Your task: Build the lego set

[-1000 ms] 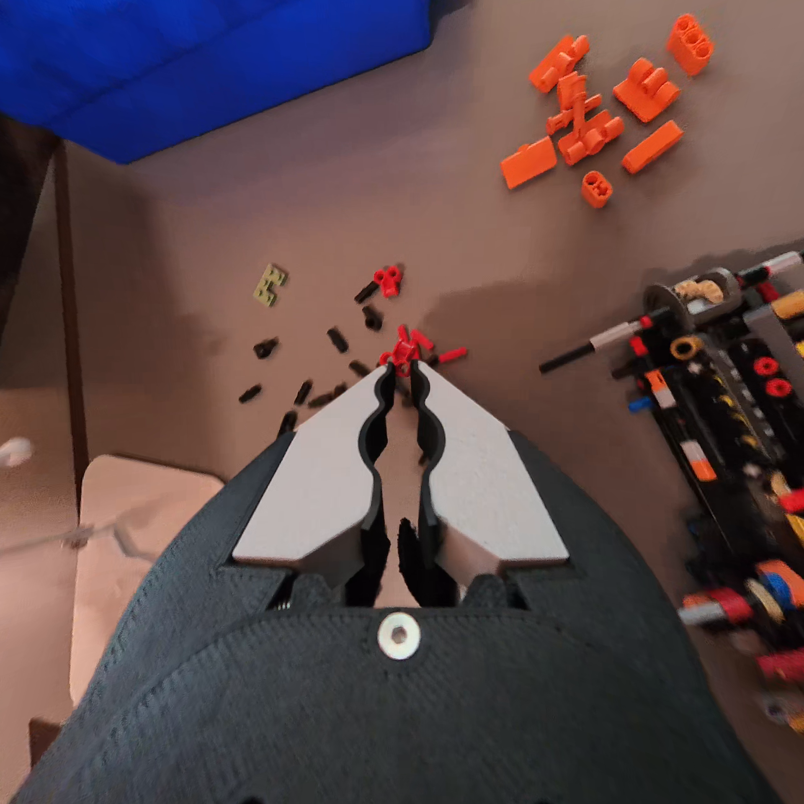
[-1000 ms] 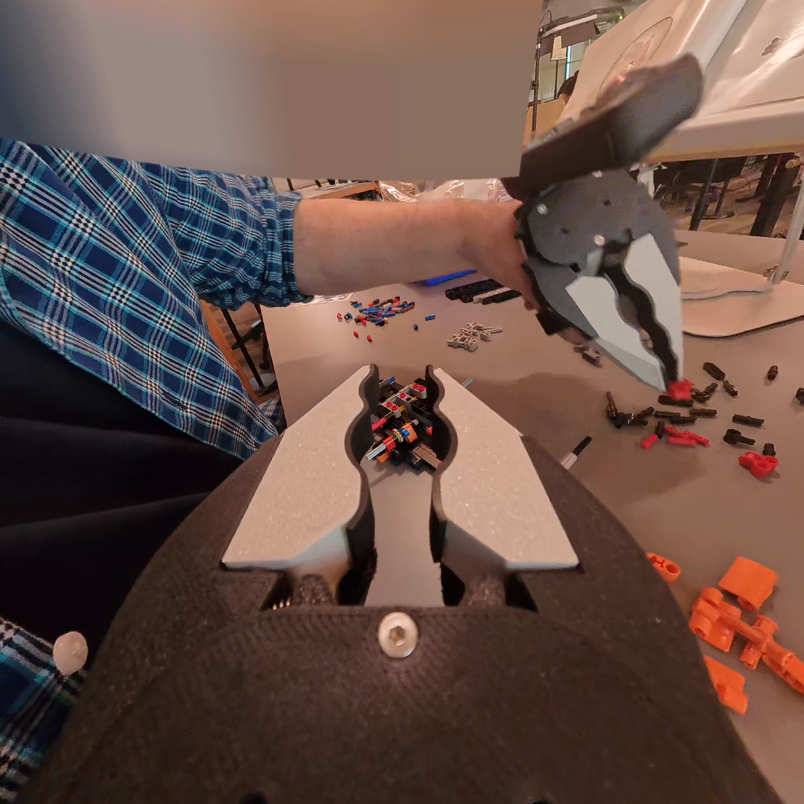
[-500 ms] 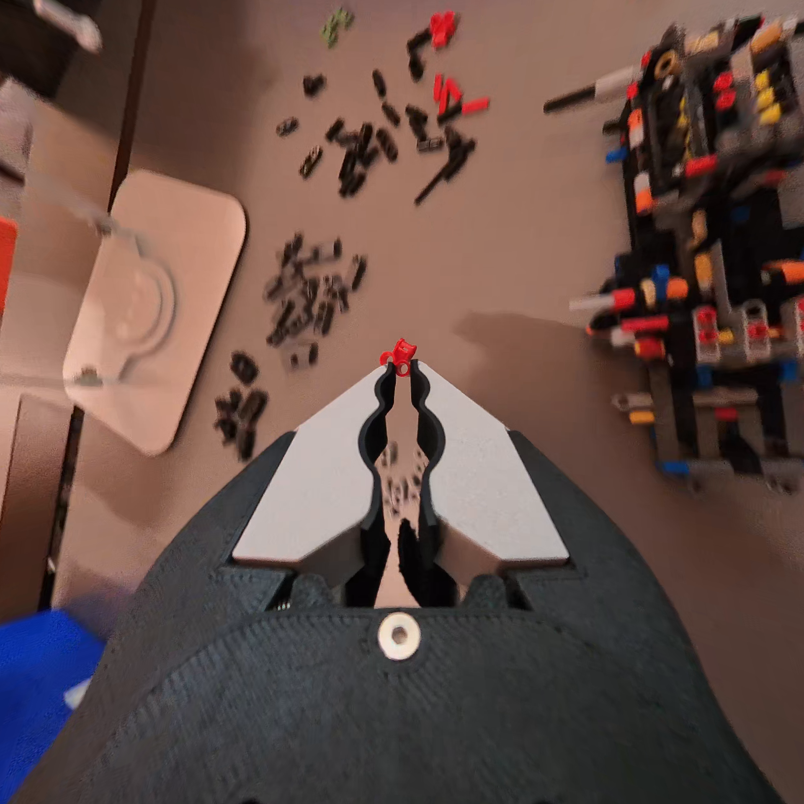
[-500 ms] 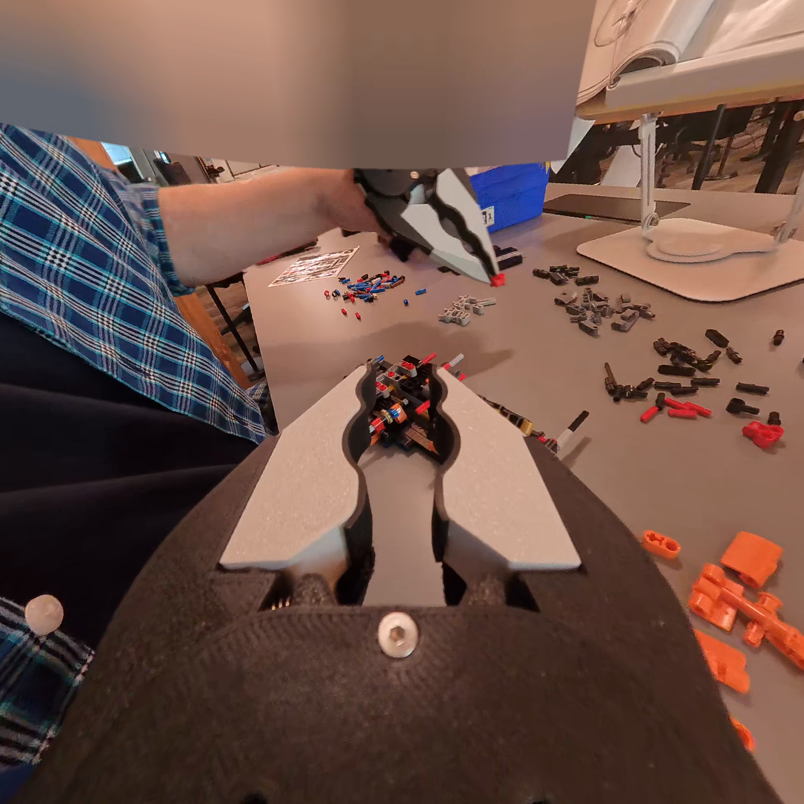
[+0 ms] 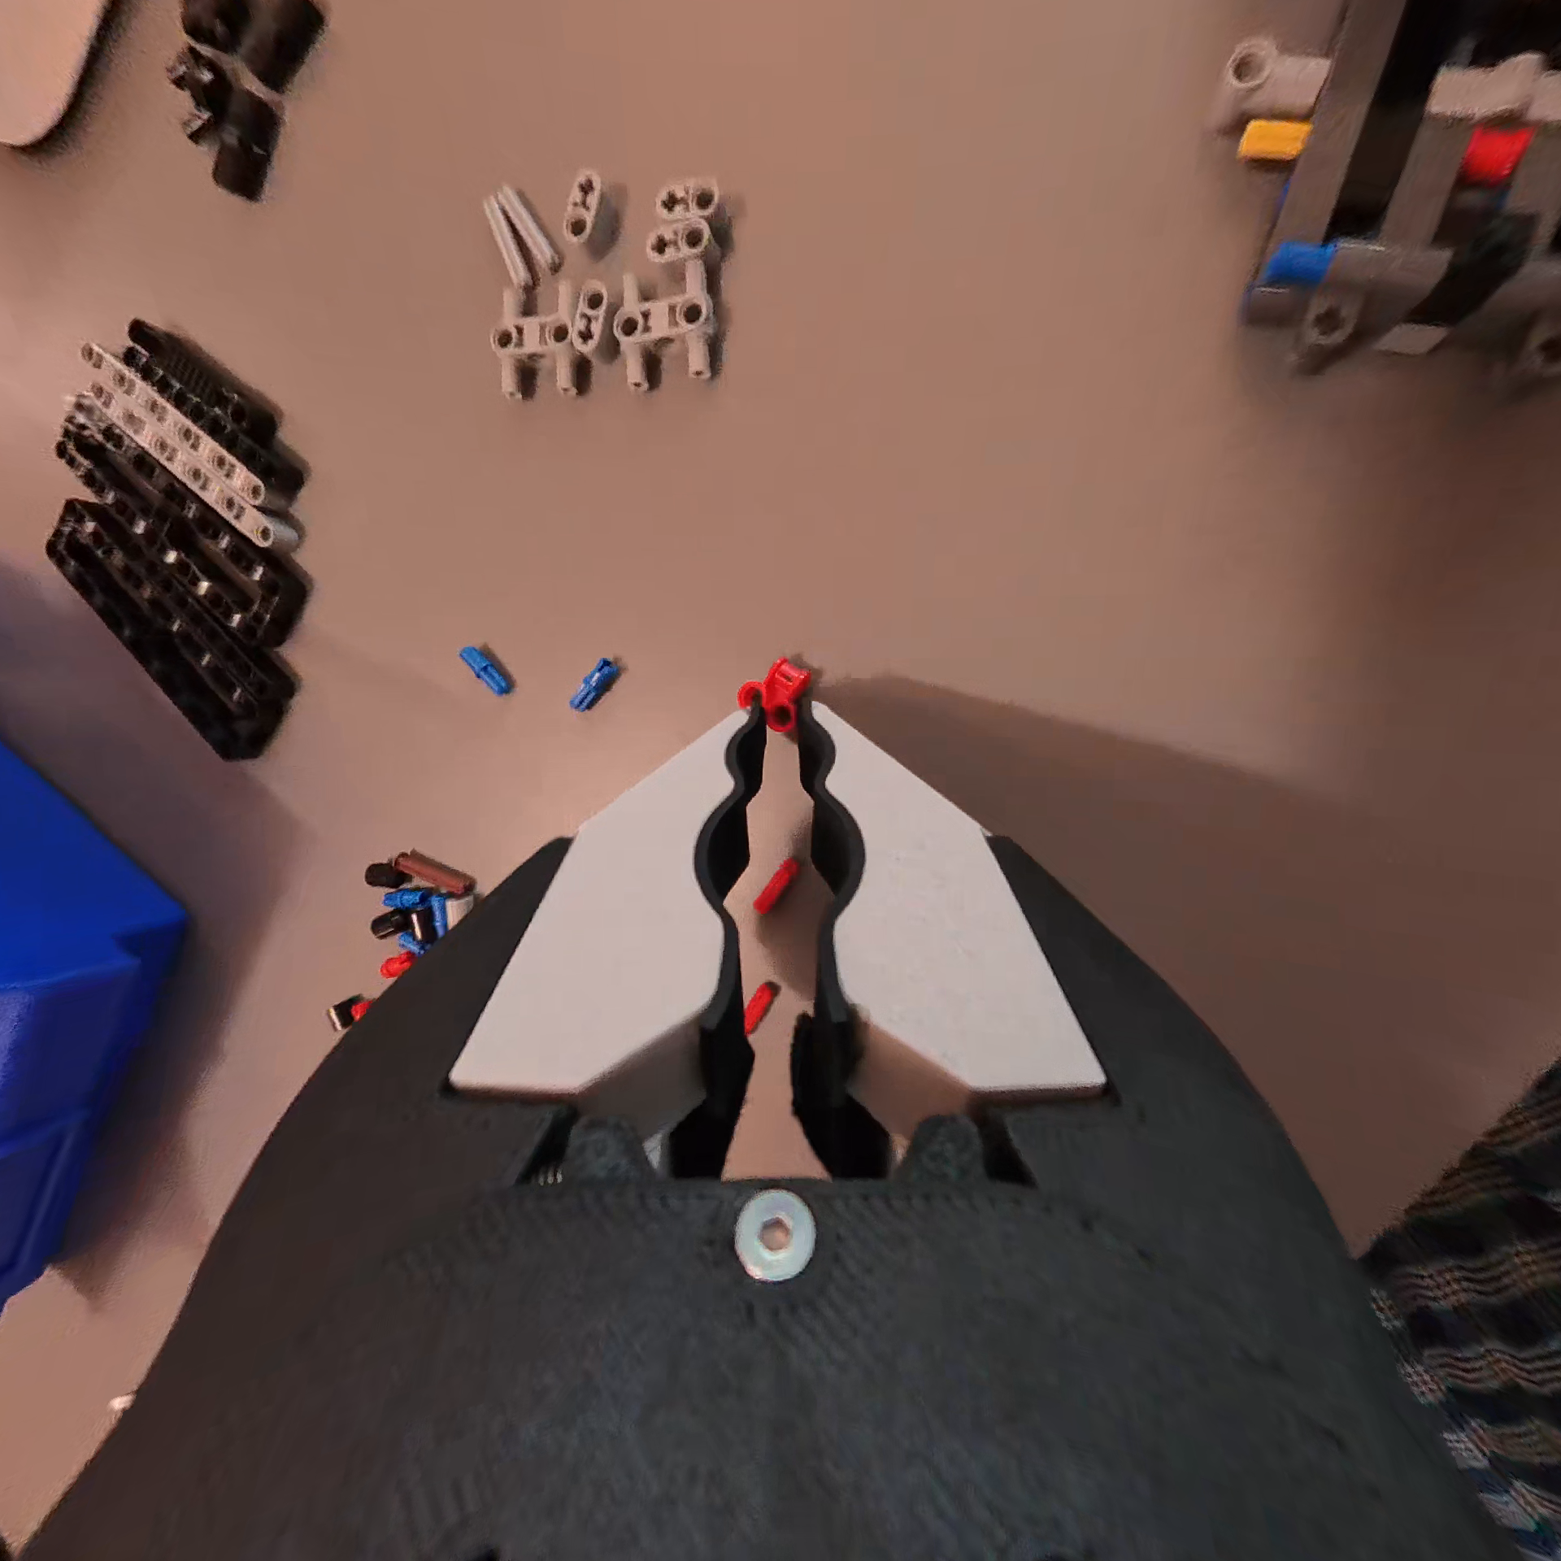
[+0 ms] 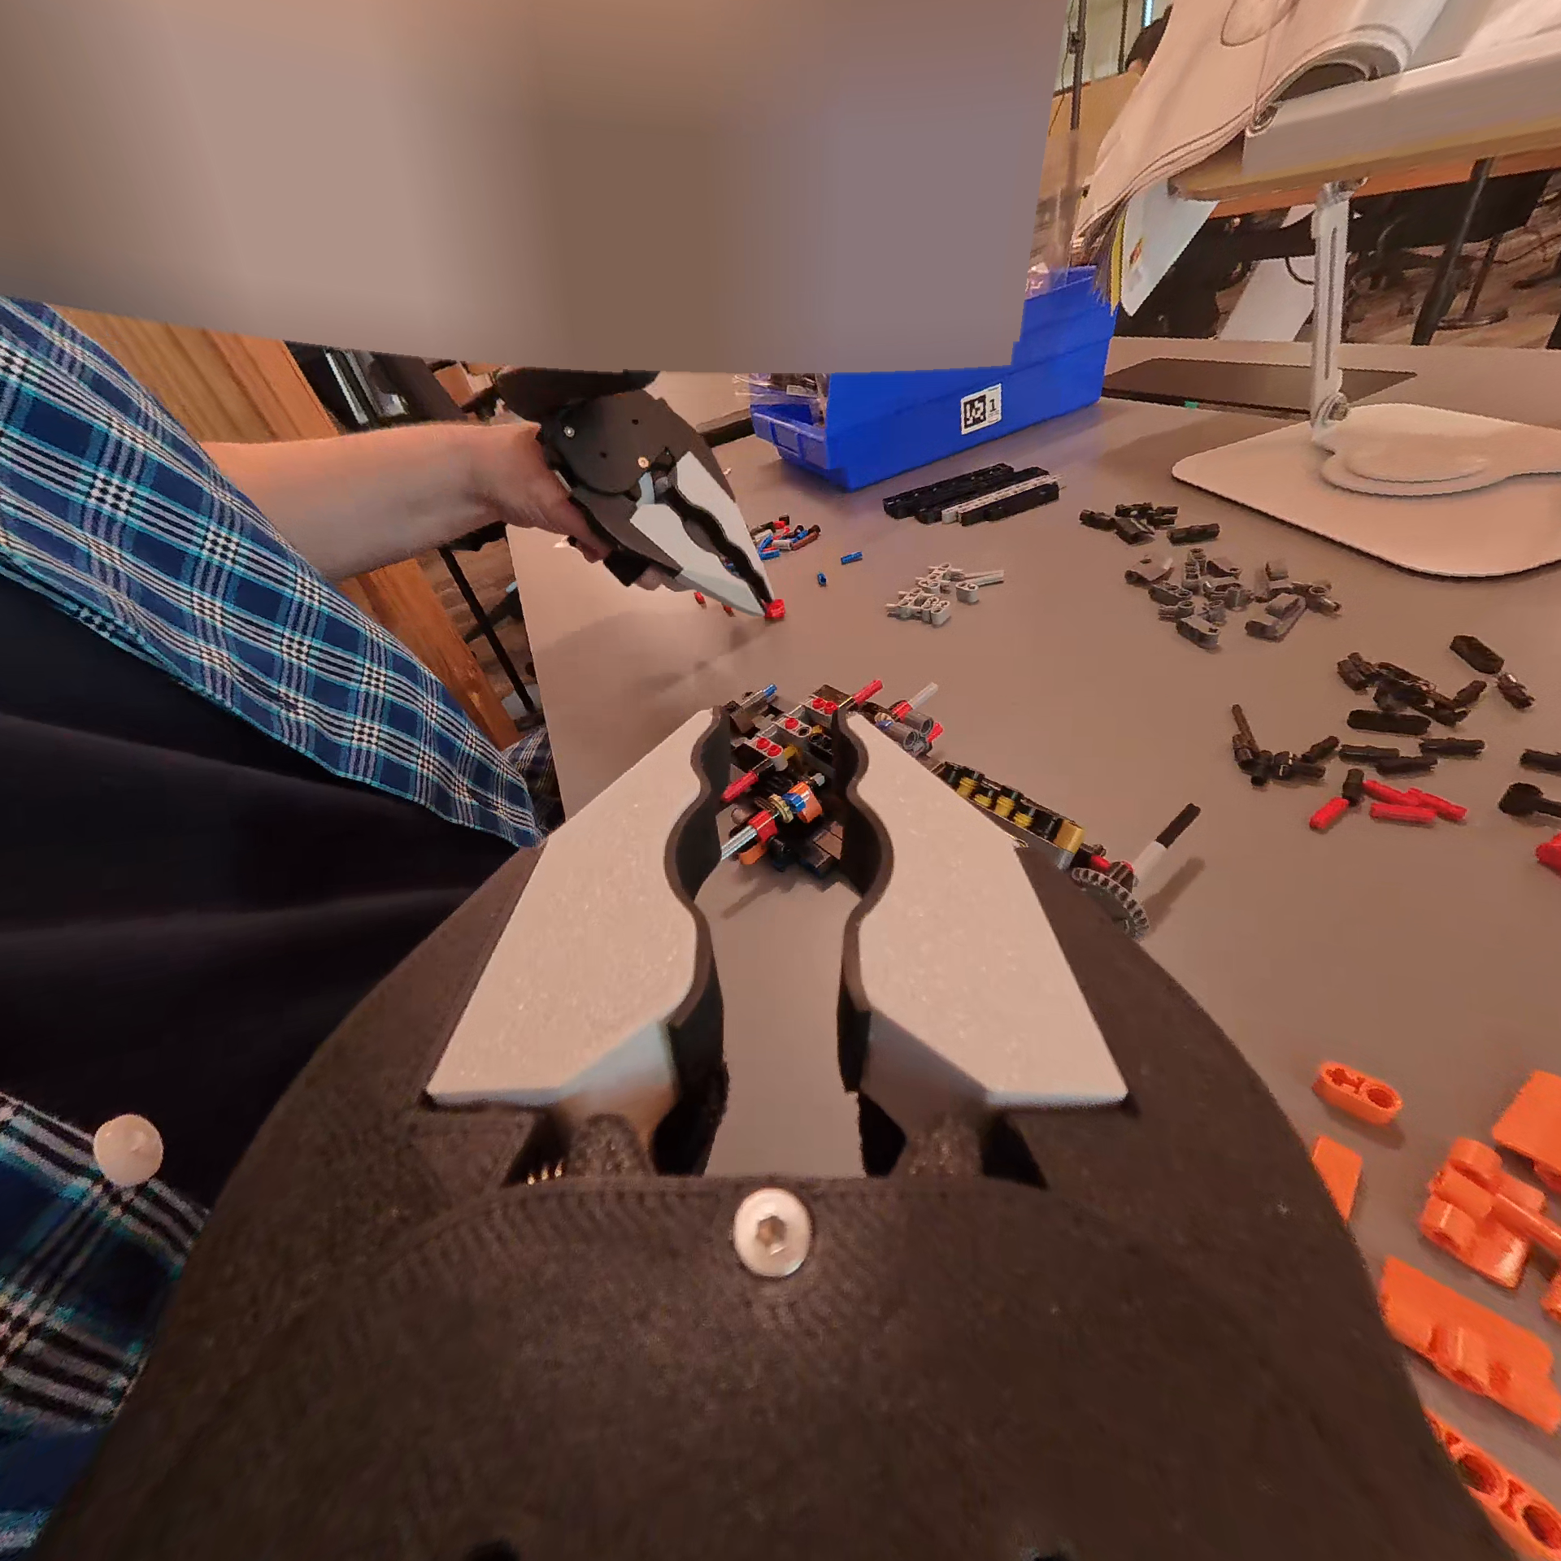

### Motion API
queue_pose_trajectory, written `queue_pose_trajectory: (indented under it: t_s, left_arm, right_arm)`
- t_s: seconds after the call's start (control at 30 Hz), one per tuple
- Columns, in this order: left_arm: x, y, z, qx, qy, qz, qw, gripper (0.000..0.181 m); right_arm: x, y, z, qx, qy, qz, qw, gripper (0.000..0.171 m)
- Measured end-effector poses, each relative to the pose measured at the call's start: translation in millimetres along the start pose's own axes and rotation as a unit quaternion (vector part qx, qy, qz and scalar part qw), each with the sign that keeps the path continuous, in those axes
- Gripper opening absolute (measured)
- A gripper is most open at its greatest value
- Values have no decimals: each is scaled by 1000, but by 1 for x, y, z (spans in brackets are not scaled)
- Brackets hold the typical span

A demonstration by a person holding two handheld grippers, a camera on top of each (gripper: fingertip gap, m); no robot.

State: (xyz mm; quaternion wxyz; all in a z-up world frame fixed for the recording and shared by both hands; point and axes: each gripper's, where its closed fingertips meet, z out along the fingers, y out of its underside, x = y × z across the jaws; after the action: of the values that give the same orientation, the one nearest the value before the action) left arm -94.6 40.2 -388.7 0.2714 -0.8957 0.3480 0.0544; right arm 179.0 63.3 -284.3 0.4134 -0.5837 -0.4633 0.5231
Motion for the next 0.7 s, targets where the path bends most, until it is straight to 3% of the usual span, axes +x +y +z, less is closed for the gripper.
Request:
queue_pose_trajectory:
  t_s: [0.33,0.47,0.7]
  left_arm:
    - [-14,-17,-15,20,-11,-8,1000,22]
    - [-15,-84,-8,75,5,30,997,20]
    - [7,-208,60,114,34,193,974,16]
  right_arm:
    - [-1,-2,-3,4,-2,-2,1000,20]
    - [-2,-4,-3,8,-5,-1,1000,20]
    - [-4,-6,-6,9,-1,-10,1000,20]
